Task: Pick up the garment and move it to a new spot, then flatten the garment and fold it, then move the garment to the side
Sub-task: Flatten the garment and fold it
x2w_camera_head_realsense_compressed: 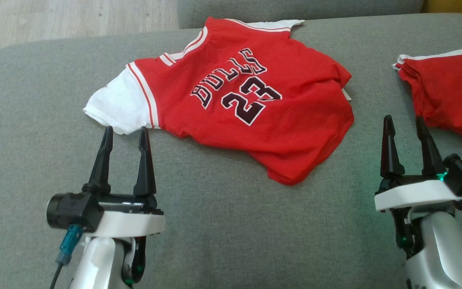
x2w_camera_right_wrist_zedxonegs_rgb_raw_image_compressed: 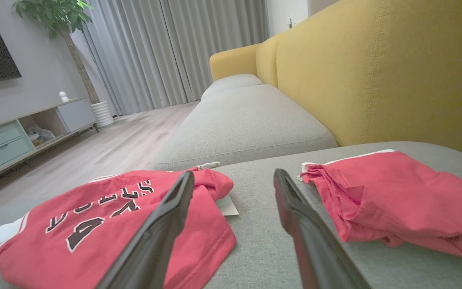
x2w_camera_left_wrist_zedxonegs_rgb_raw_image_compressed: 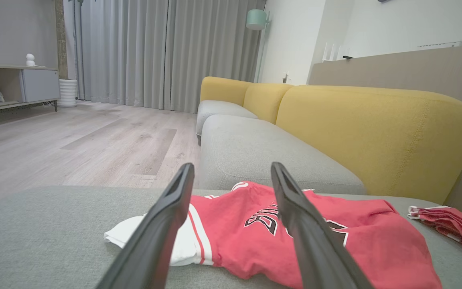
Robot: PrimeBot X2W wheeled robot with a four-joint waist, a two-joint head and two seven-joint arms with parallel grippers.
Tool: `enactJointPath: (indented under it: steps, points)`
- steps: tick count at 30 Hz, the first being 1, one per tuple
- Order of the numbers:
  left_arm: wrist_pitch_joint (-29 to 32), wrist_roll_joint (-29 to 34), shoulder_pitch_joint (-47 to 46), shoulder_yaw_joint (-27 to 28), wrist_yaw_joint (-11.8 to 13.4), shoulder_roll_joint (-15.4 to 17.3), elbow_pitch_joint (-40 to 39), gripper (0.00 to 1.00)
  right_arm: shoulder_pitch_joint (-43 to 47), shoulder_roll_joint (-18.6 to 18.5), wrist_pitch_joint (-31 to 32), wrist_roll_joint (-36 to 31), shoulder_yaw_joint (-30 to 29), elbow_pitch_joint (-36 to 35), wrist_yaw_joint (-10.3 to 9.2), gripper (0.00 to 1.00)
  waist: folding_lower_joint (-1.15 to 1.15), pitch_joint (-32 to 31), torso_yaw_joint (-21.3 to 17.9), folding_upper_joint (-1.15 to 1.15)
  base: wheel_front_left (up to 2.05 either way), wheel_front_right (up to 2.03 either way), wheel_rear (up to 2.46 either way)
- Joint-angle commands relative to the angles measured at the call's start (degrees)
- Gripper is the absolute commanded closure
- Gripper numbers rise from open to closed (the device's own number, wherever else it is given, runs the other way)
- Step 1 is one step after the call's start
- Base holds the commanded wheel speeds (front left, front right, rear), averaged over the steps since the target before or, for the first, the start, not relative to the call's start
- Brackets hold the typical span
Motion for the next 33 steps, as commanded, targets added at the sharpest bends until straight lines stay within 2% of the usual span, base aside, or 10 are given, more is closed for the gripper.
enactJointPath:
  steps: [1, 19, 27, 33]
  points:
    - [-0.3, 0.7, -1.0, 2.0, -0.4, 0.6, -1.5, 0.00, -1.4, 0.4, -0.2, 0.6, 1.9, -2.7, -0.04, 0.00, 0.01, 0.2, 0.2, 0.00, 0.00, 0.00, 0.00]
    - [-0.3, 0.7, -3.5, 0.6, -0.4, 0.6, -1.7, 0.00, -4.7, 0.4, 3.5, -1.8, -1.6, -5.5, -0.04, 0.00, 0.01, 4.5, 3.6, 0.00, 0.00, 0.00, 0.00]
    - [-0.3, 0.3, -5.6, -0.9, -0.2, 0.6, -1.9, 0.00, -13.7, 0.3, 10.7, -5.2, -4.2, -4.0, -0.04, 0.00, 0.01, 8.1, 5.8, 0.00, 0.00, 0.00, 0.00]
    - [-0.3, -0.2, -6.7, -2.3, 0.1, 0.6, -1.8, 0.00, -19.4, -0.6, 17.7, -8.1, -8.3, 2.6, -0.04, 0.00, 0.01, 10.0, 7.6, 0.00, 0.00, 0.00, 0.00]
